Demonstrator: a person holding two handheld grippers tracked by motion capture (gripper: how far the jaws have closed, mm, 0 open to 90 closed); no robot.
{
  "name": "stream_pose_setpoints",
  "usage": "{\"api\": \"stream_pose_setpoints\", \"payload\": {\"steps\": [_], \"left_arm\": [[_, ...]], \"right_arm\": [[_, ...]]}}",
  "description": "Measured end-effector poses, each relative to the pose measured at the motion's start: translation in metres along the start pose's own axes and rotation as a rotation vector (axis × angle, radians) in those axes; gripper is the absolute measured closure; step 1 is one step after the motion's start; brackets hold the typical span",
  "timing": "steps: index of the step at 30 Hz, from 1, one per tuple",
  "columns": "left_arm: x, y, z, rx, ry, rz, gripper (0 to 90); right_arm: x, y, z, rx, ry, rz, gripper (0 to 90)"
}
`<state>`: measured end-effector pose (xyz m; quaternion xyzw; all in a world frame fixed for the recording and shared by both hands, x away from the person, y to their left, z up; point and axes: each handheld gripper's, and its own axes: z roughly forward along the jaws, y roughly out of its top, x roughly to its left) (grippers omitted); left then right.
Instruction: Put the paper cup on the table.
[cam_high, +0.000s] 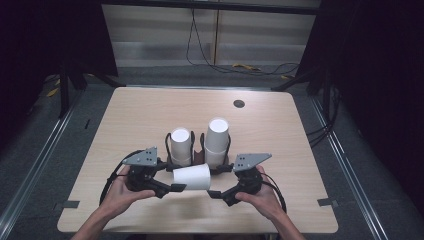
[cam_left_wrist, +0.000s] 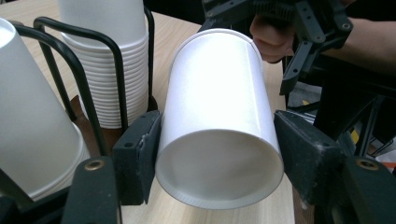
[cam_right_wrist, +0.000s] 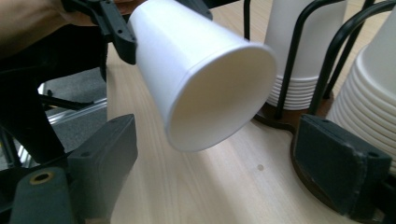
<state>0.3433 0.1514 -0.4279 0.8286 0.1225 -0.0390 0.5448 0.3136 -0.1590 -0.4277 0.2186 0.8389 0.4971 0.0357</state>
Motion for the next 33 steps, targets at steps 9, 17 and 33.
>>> {"api": "stream_pose_setpoints", "payload": {"steps": [9, 17, 33], "left_arm": [[-0.003, 0.001, -0.002, -0.026, -0.007, 0.02, 34.4], [-0.007, 0.004, 0.0, -0.044, -0.035, 0.025, 34.3], [-0.013, 0.007, 0.008, -0.054, -0.074, 0.026, 34.4]], "right_arm": [[0.0, -0.002, 0.006, -0.033, 0.033, -0.005, 13.3], [0.001, 0.0, 0.005, -0.081, 0.064, -0.016, 13.3], [0.0, 0.0, 0.008, -0.126, 0.125, 0.011, 12.9]]}}
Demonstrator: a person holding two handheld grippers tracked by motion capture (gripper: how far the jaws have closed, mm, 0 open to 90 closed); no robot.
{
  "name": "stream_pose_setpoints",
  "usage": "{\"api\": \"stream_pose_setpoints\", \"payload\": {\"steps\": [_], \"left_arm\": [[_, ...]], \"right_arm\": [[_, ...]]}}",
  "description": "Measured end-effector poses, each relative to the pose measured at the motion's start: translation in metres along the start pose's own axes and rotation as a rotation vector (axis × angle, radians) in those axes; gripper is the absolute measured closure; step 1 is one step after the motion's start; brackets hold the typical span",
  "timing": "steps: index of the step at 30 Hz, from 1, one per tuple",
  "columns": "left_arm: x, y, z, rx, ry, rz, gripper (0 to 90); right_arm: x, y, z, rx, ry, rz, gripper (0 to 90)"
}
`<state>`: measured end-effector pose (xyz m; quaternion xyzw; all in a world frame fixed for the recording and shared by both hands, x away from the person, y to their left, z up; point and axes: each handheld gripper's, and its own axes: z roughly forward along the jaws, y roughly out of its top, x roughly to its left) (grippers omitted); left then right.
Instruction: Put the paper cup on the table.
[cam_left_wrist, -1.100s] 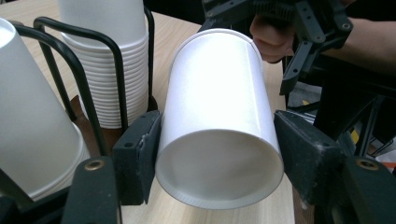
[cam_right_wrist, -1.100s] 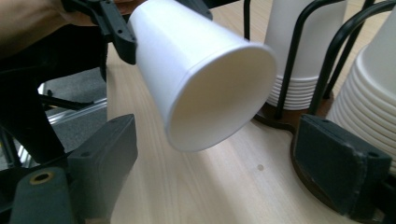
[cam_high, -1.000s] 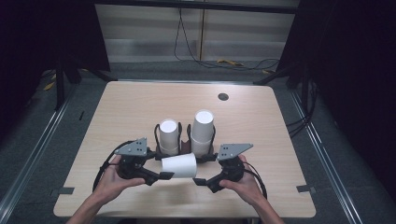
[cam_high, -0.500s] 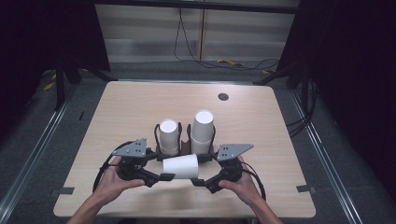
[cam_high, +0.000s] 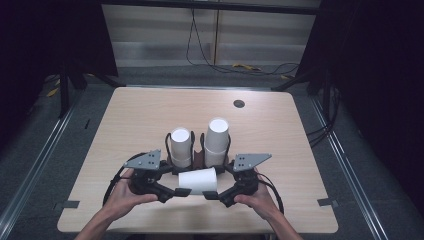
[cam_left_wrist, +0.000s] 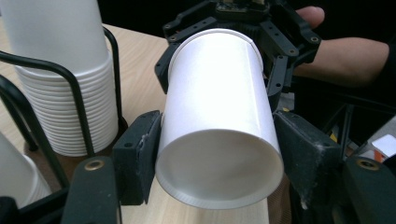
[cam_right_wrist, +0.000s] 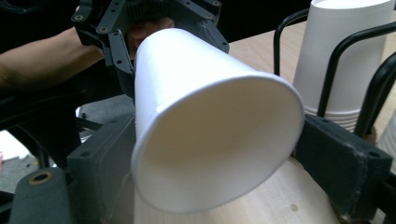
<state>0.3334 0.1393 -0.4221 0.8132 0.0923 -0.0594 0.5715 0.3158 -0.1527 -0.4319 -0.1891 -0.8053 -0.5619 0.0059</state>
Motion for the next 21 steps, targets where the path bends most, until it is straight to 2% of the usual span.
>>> {"api": "stream_pose_setpoints", "payload": {"steps": [8, 12, 17, 21], "left_arm": [[0.003, -0.003, 0.003, 0.009, -0.019, -0.012, 34.4], [0.006, -0.004, 0.004, 0.015, -0.025, -0.018, 34.4], [0.01, -0.006, 0.008, 0.022, -0.031, -0.046, 33.6], [0.013, -0.008, 0.011, 0.034, -0.022, -0.057, 30.8]], "right_arm": [[-0.003, 0.0, 0.001, -0.005, 0.035, 0.023, 16.9], [-0.004, 0.0, 0.0, -0.007, 0.035, 0.019, 18.8], [-0.006, 0.0, -0.003, -0.016, 0.03, 0.006, 21.6], [-0.008, 0.0, -0.005, -0.017, 0.035, -0.002, 24.8]]}}
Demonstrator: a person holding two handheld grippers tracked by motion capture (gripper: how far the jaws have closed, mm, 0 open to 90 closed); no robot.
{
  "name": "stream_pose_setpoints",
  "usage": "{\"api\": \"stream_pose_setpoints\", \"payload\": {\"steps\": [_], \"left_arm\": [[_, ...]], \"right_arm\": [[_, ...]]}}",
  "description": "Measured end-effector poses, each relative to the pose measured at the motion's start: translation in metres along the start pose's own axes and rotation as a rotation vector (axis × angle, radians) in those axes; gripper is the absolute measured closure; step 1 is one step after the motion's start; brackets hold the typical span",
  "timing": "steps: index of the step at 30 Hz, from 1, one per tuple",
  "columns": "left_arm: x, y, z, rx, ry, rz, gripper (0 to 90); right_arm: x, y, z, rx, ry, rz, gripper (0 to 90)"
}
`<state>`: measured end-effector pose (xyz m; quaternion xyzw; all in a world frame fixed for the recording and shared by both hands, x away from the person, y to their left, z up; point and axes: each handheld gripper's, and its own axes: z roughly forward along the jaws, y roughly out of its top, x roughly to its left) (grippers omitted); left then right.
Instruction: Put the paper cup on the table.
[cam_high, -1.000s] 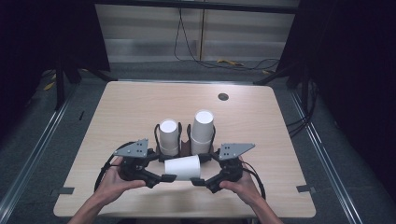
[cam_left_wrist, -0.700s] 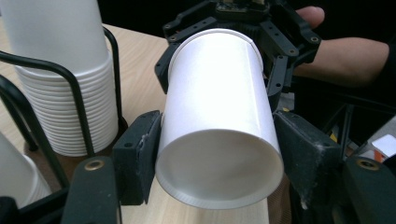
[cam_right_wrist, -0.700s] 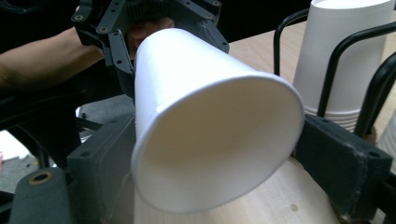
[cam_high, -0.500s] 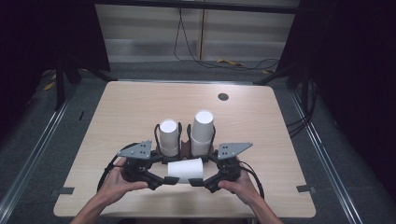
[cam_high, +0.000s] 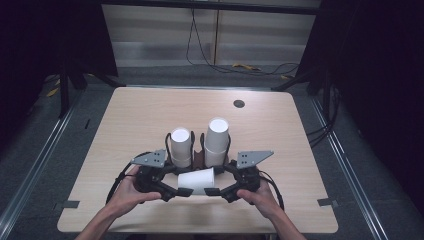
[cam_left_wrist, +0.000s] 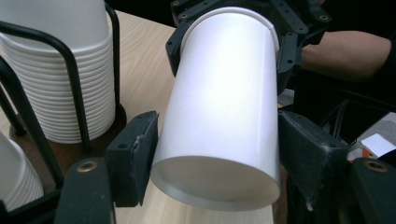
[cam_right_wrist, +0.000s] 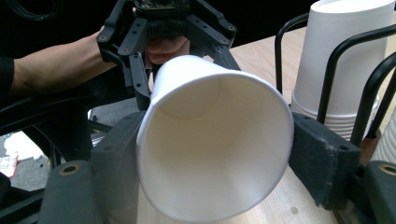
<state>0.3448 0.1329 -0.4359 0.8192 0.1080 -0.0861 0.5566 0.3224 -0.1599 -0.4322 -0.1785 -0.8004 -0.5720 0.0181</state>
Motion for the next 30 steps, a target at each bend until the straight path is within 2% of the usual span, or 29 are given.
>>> {"api": "stream_pose_setpoints", "payload": {"steps": [5, 7, 8, 9, 10, 11, 13, 20, 22, 27, 30], "left_arm": [[-0.001, -0.002, 0.003, 0.015, 0.002, -0.006, 28.4], [-0.001, -0.002, 0.003, 0.017, 0.014, -0.003, 22.9], [0.0, -0.002, 0.003, 0.017, 0.023, 0.0, 22.9], [0.0, -0.002, 0.003, 0.027, 0.043, -0.008, 17.9], [0.0, -0.002, 0.003, 0.027, 0.043, -0.008, 15.4], [0.001, -0.003, 0.003, 0.028, 0.043, -0.021, 15.8], [0.001, -0.003, 0.002, 0.038, 0.064, -0.012, 15.5], [0.001, -0.004, 0.0, 0.047, 0.085, -0.009, 15.8], [0.001, -0.004, -0.001, 0.057, 0.106, 0.003, 16.0], [0.002, -0.005, -0.003, 0.057, 0.107, -0.001, 15.9], [0.002, -0.007, -0.004, 0.076, 0.118, -0.008, 15.8]], "right_arm": [[0.001, 0.0, 0.001, 0.011, 0.001, -0.008, 25.6], [0.002, 0.0, 0.0, 0.01, 0.0, -0.01, 25.8], [0.002, 0.0, 0.0, 0.01, 0.0, -0.01, 25.8], [0.002, 0.001, 0.0, 0.008, -0.003, -0.011, 25.8], [0.002, 0.001, -0.001, 0.007, -0.006, -0.013, 25.9], [0.002, 0.001, -0.001, 0.007, -0.007, -0.011, 25.9], [0.001, 0.002, -0.003, 0.008, -0.014, -0.005, 25.9], [-0.002, 0.003, -0.005, 0.036, -0.046, 0.027, 26.0], [-0.002, 0.003, -0.006, 0.039, -0.054, 0.031, 26.1], [-0.003, 0.004, -0.008, 0.054, -0.055, 0.046, 26.4], [-0.004, 0.005, -0.01, 0.073, -0.077, 0.059, 26.5]]}}
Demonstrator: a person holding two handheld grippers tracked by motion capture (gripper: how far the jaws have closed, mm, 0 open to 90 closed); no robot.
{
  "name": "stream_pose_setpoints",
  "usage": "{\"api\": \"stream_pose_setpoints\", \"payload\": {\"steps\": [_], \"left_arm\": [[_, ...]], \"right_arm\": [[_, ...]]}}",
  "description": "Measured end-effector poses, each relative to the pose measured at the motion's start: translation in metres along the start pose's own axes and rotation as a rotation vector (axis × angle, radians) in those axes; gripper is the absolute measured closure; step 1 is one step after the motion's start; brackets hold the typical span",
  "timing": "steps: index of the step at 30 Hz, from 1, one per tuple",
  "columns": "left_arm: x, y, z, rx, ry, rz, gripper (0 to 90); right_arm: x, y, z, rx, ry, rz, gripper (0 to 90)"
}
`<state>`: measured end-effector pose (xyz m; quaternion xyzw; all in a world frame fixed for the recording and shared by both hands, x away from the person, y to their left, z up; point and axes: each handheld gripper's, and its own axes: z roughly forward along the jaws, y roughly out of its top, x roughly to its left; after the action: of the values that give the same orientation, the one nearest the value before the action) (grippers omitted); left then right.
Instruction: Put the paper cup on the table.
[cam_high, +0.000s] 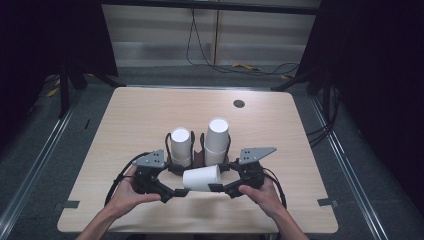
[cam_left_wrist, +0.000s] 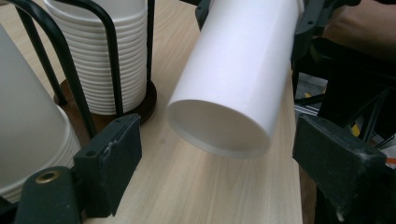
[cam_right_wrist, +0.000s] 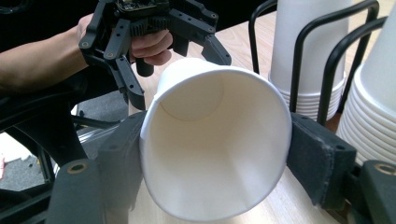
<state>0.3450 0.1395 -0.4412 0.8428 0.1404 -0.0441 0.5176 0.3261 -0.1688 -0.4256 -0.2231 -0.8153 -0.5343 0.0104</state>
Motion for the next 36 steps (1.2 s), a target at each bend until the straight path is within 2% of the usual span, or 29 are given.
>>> {"api": "stream_pose_setpoints", "payload": {"steps": [1, 3, 6, 10, 13, 14, 18, 19, 23, 28, 36], "left_arm": [[0.0, 0.0, 0.0, 0.0, 0.0, 0.0, 16.0], [0.0, -0.002, -0.001, 0.006, 0.014, -0.001, 15.9], [-0.001, -0.003, -0.002, 0.014, 0.025, -0.015, 15.7], [-0.002, -0.007, -0.009, 0.01, 0.052, 0.002, 15.7], [0.001, -0.012, -0.013, 0.016, 0.063, -0.018, 15.7], [0.002, -0.014, -0.017, 0.019, 0.076, -0.016, 15.7], [0.004, -0.019, -0.025, 0.004, 0.088, -0.027, 15.6], [0.005, -0.022, -0.026, 0.018, 0.115, -0.035, 15.7], [0.006, -0.027, -0.026, 0.034, 0.122, -0.053, 15.7], [0.007, -0.029, -0.027, 0.043, 0.14, -0.048, 15.7], [0.008, -0.029, -0.028, 0.048, 0.157, -0.035, 15.8]], "right_arm": [[0.0, 0.0, 0.0, 0.018, -0.03, -0.003, 26.5], [0.0, -0.001, 0.001, 0.034, -0.046, 0.006, 26.5], [0.001, 0.0, 0.001, 0.045, -0.055, 0.001, 26.5], [0.005, 0.003, -0.002, 0.069, -0.082, 0.002, 26.5], [0.006, 0.001, -0.003, 0.092, -0.093, 0.0, 26.5], [0.006, 0.0, -0.003, 0.102, -0.095, 0.002, 26.5], [0.002, -0.007, -0.007, 0.121, -0.117, 0.025, 26.6], [0.0, -0.008, -0.011, 0.126, -0.126, 0.038, 26.7], [-0.001, -0.009, -0.017, 0.136, -0.153, 0.05, 26.9], [-0.004, -0.009, -0.022, 0.152, -0.176, 0.062, 26.9], [-0.006, -0.01, -0.031, 0.224, -0.206, 0.072, 26.8]]}}
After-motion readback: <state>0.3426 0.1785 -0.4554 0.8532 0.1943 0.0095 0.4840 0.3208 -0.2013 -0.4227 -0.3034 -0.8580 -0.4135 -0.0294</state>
